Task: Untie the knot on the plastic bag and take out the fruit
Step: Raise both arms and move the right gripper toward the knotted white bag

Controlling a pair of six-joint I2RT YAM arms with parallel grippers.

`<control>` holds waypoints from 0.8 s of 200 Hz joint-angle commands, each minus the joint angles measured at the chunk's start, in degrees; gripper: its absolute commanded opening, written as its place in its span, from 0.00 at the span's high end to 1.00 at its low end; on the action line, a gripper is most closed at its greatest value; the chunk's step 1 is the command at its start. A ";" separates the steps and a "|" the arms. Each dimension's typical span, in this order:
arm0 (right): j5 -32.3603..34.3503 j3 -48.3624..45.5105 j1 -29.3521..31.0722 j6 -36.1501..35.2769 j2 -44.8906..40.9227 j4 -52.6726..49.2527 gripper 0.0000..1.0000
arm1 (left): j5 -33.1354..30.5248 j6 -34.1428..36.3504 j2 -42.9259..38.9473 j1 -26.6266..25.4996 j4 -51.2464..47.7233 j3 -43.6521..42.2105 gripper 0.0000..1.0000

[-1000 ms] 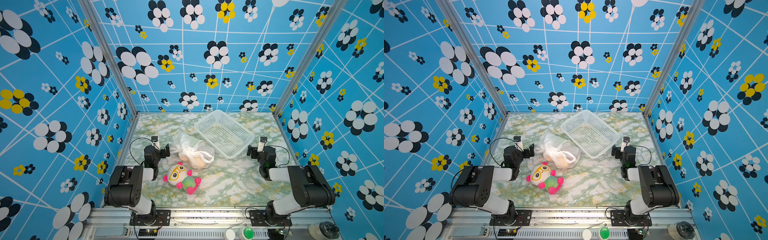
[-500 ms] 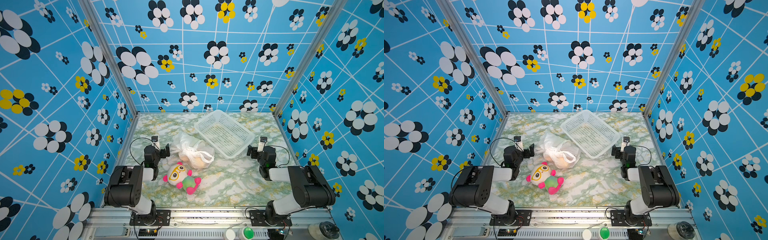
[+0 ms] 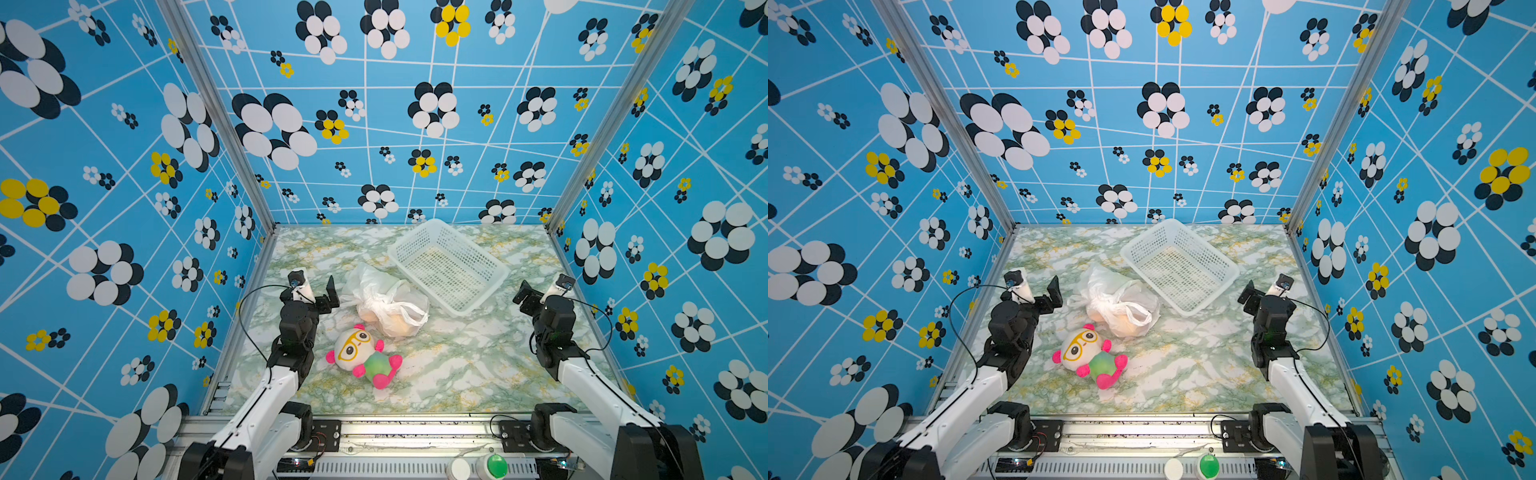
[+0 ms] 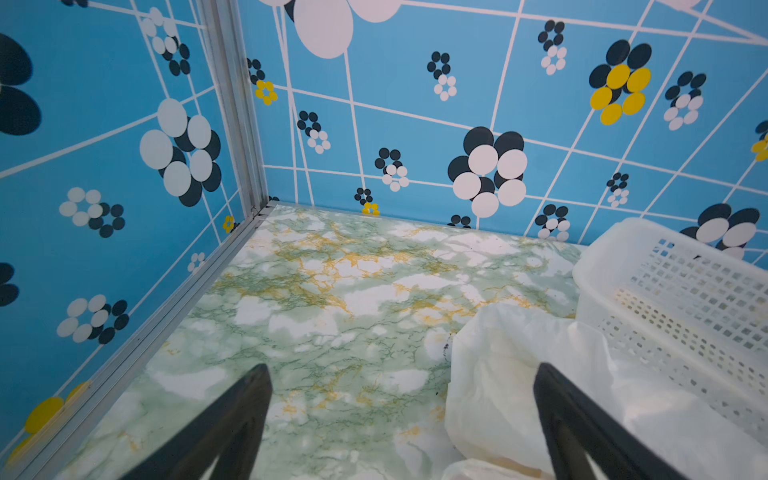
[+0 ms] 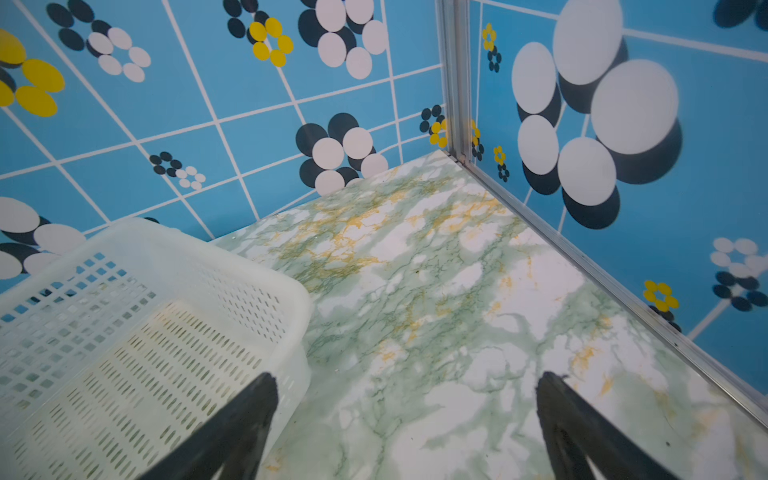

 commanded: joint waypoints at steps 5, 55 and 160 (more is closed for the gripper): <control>1.94 1.86 -0.22 9.87 -7.87 -12.35 0.01 | 0.94 -9.52 -9.17 3.34 -19.17 3.93 0.01; -2.11 -8.69 -0.31 18.92 -23.03 -0.13 0.01 | 4.69 -20.25 -26.09 7.19 -30.55 5.87 0.01; -16.42 19.18 24.94 1.95 2.92 -8.75 0.01 | 12.91 -18.07 -24.04 8.26 -41.08 14.97 0.01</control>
